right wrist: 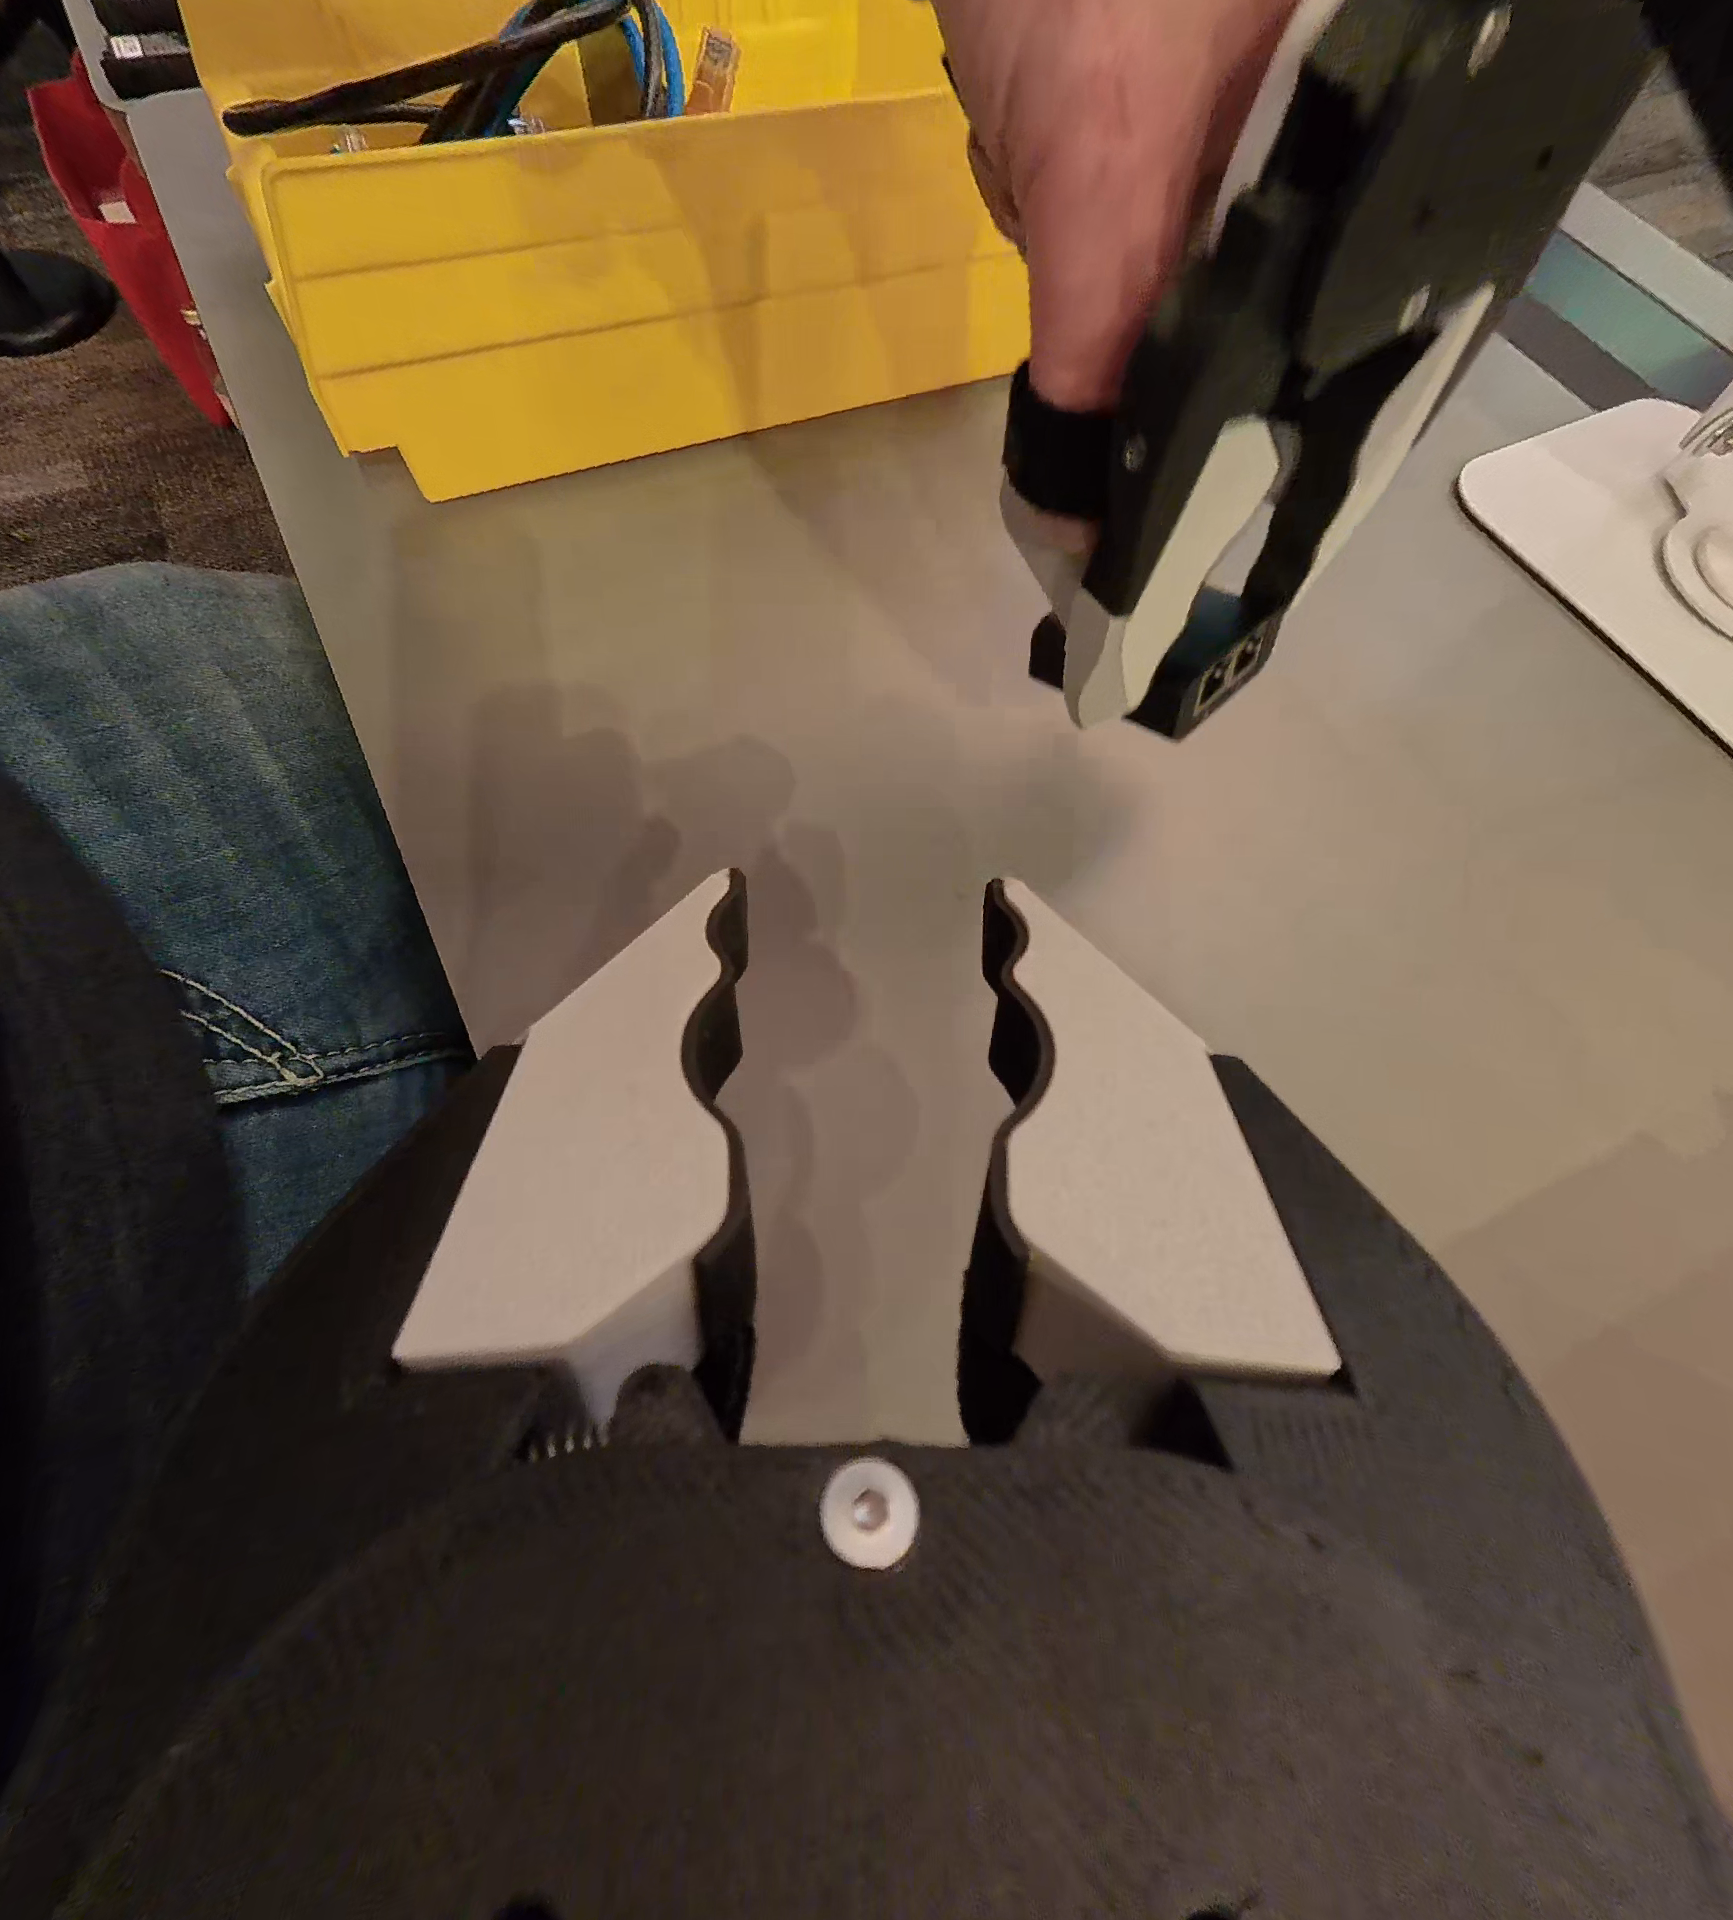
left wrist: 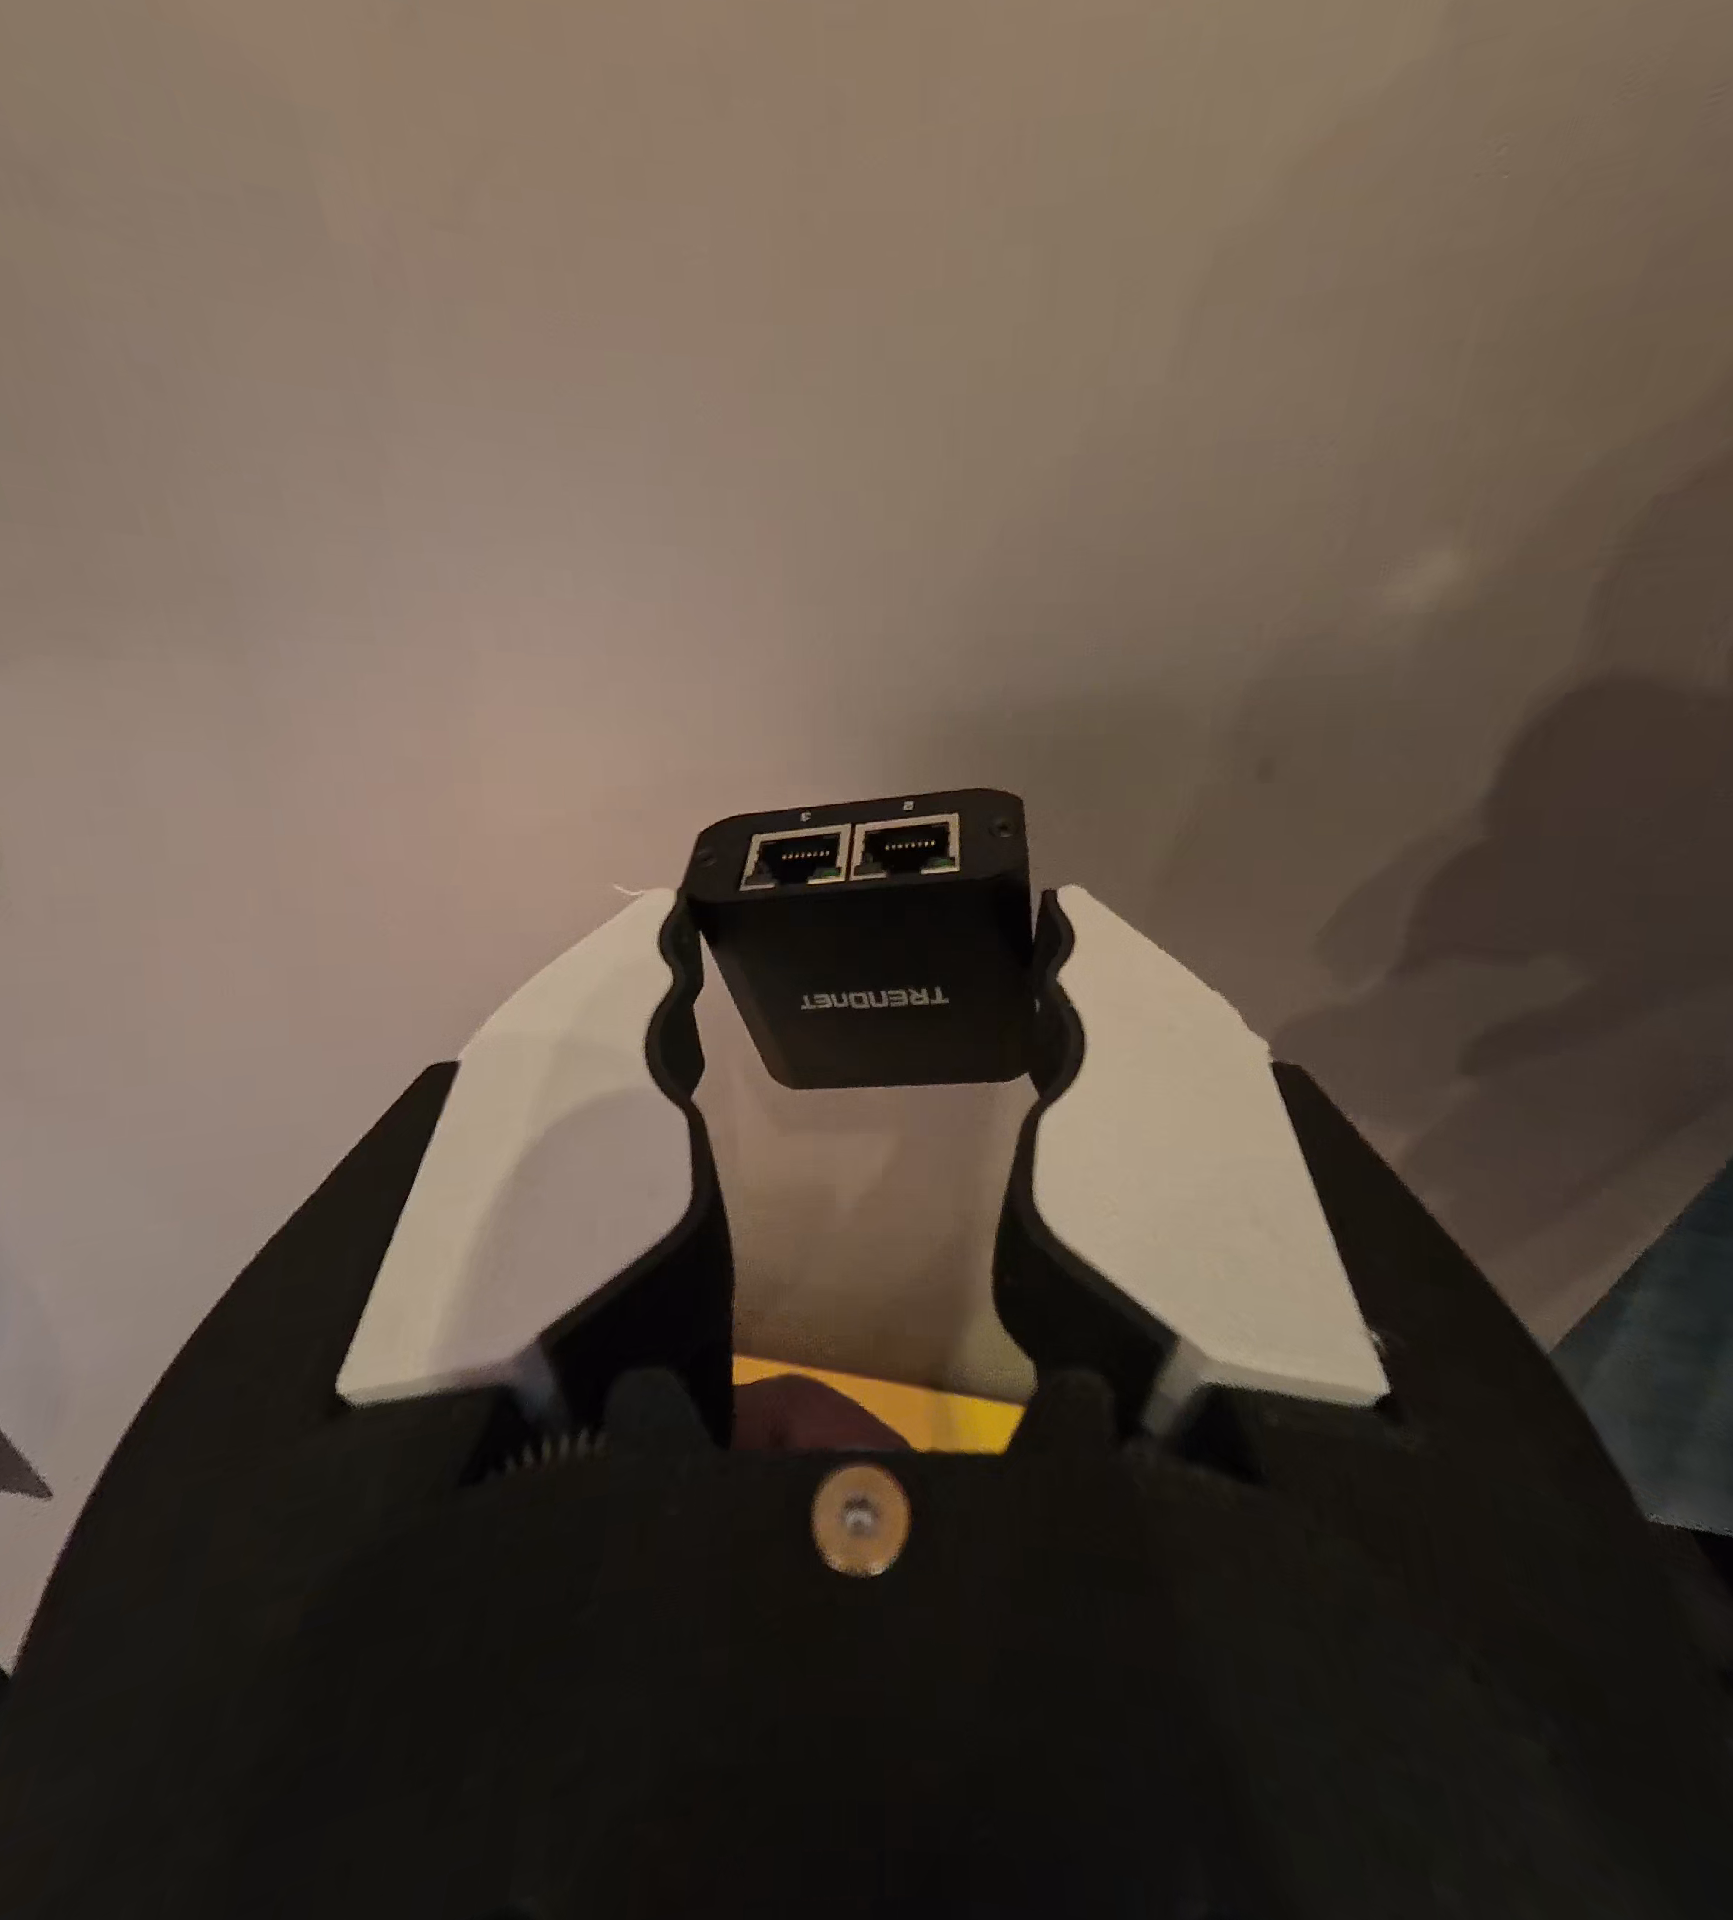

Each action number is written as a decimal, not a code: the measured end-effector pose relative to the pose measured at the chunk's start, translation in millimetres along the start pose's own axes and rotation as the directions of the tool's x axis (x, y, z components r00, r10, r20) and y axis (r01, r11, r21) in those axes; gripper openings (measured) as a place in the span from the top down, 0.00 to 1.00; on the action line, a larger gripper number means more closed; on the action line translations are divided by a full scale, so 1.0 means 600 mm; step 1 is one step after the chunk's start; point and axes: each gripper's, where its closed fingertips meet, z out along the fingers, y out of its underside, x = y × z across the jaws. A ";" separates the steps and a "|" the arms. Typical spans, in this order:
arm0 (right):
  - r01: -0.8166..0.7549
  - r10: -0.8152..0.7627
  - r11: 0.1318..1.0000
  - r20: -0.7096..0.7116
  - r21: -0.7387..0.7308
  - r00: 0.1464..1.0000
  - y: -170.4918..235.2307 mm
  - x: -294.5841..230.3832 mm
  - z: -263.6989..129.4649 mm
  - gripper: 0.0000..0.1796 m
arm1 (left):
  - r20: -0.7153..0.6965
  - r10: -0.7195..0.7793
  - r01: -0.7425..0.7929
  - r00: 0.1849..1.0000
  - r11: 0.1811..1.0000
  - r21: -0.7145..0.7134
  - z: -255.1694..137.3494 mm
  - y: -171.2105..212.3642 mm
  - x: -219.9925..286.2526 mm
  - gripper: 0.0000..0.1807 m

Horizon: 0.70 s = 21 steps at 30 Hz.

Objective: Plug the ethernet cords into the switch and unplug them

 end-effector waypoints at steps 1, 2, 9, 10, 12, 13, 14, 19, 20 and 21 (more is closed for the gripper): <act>-0.001 0.001 1.000 0.000 0.001 1.000 0.000 0.001 0.000 0.75 | -0.005 0.006 -0.006 1.000 1.000 -0.004 0.008 -0.005 0.002 0.66; -0.003 0.003 1.000 0.000 0.002 1.000 0.000 0.001 -0.001 0.75 | -0.013 0.010 -0.010 1.000 1.000 -0.009 0.015 -0.010 0.006 0.66; -0.007 0.007 1.000 0.008 0.002 1.000 0.002 0.001 0.000 0.75 | -0.042 0.028 -0.029 0.999 1.000 -0.010 0.040 -0.033 0.019 0.66; -0.008 0.008 1.000 0.011 0.001 1.000 0.002 0.000 0.000 0.75 | -0.044 0.030 -0.030 0.999 0.999 -0.013 0.043 -0.033 0.020 0.66; -0.008 0.008 1.000 0.013 -0.001 1.000 0.003 -0.001 0.001 0.75 | -0.046 0.033 -0.034 0.998 0.999 -0.012 0.047 -0.035 0.022 0.66; -0.008 0.008 1.000 0.013 -0.002 1.000 0.003 -0.001 0.001 0.75 | -0.047 0.035 -0.035 0.998 0.999 -0.009 0.049 -0.037 0.023 0.66; -0.009 0.009 1.000 0.013 -0.001 1.000 0.003 -0.001 0.001 0.75 | -0.049 0.037 -0.038 0.998 0.999 -0.008 0.050 -0.037 0.024 0.66; -0.010 0.010 1.000 0.017 -0.006 1.000 0.005 -0.001 0.002 0.75 | -0.042 0.056 -0.056 0.998 0.998 -0.010 0.058 -0.041 0.031 0.66; -0.009 0.009 1.000 0.017 -0.007 1.000 0.005 -0.002 0.003 0.75 | -0.034 0.063 -0.063 0.997 0.998 -0.011 0.060 -0.042 0.032 0.66; -0.009 0.009 1.000 0.017 -0.007 1.000 0.005 -0.002 0.003 0.75 | -0.026 0.070 -0.070 0.997 0.998 -0.011 0.063 -0.043 0.034 0.66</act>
